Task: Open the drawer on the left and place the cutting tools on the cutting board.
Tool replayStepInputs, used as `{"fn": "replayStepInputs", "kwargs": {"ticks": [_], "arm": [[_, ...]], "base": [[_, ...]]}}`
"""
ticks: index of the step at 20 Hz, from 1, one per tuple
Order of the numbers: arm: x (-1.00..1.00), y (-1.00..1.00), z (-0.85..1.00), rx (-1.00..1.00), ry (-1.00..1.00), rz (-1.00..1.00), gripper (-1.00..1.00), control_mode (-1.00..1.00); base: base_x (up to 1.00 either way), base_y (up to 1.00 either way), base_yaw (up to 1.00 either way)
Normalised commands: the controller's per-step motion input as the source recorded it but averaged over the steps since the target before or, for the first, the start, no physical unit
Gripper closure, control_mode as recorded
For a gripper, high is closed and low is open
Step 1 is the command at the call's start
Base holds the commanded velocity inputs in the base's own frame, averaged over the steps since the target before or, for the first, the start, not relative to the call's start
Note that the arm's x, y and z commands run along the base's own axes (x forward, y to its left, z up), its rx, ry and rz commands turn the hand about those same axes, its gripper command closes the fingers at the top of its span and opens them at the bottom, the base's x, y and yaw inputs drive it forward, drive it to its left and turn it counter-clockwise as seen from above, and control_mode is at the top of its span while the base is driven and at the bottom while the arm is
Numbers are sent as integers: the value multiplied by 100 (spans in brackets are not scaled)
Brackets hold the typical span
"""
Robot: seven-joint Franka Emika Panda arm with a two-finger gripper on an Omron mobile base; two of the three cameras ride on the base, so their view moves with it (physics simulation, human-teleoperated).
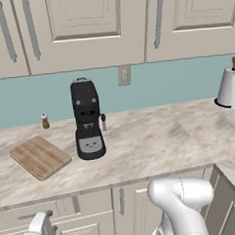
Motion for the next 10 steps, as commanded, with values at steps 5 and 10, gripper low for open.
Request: {"fn": "replayStepInputs", "kwargs": {"ticks": [5,10], "arm": [[42,7,-30,11,0,25,-100,-100],[29,3,-30,12,1,24,-100,-100]], "base": [[0,0,0],[0,0,0]]}}
